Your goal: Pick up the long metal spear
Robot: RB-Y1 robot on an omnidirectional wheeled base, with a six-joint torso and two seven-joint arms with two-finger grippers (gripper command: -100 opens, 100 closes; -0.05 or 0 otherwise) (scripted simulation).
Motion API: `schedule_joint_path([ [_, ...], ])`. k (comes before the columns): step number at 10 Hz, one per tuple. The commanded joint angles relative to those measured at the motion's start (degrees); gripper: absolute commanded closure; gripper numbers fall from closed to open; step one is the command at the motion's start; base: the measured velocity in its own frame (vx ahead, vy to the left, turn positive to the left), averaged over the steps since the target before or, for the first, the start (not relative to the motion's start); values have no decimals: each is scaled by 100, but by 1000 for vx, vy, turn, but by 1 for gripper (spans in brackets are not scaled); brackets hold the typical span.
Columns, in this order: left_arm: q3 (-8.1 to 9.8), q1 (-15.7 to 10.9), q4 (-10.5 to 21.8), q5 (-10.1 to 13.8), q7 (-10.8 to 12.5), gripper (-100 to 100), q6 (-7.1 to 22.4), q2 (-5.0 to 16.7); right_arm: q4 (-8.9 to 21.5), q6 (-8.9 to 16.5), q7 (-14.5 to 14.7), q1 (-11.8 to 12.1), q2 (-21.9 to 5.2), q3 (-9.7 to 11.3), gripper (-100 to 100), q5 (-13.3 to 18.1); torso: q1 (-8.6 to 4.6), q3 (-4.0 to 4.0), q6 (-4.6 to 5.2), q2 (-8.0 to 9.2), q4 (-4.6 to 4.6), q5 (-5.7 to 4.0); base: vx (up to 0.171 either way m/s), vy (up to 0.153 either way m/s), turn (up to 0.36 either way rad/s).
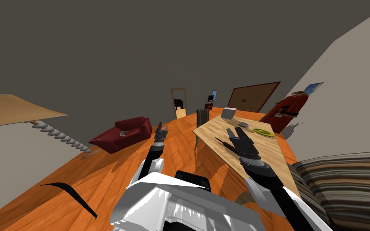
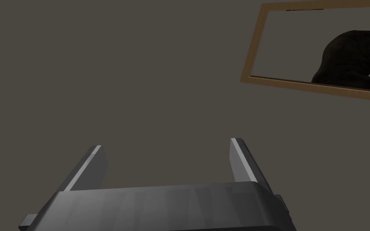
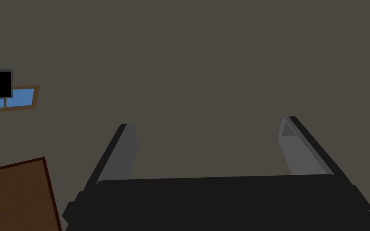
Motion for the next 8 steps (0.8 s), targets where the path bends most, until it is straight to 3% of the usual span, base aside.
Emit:
schedule_joint_path([
  [1, 0, 0, 0, 0, 0, 0, 0, 0, 73, -8, 52, -17, -166, -17, -100, 29, 0, 0, 0, 0, 0, 0, -14, 67, 38],
  [2, 0, 0, 0, 0, 0, 0, 0, 0, 241, -36, 145, -28, -403, -47, -100, 91, -6, -1, 1, -2, 0, 0, -24, 70, 90],
  [5, 0, 0, 0, 0, 0, 0, 0, 0, 429, -65, 240, -37, -698, -63, -100, 161, -4, -2, 0, -3, 0, -1, -11, 71, 66],
  [8, 0, 0, 0, 0, 0, 0, 0, 0, 869, -119, 436, -44, -1203, -44, -100, 325, 6, -5, -1, -9, -2, 2, 3, 93, 117],
])
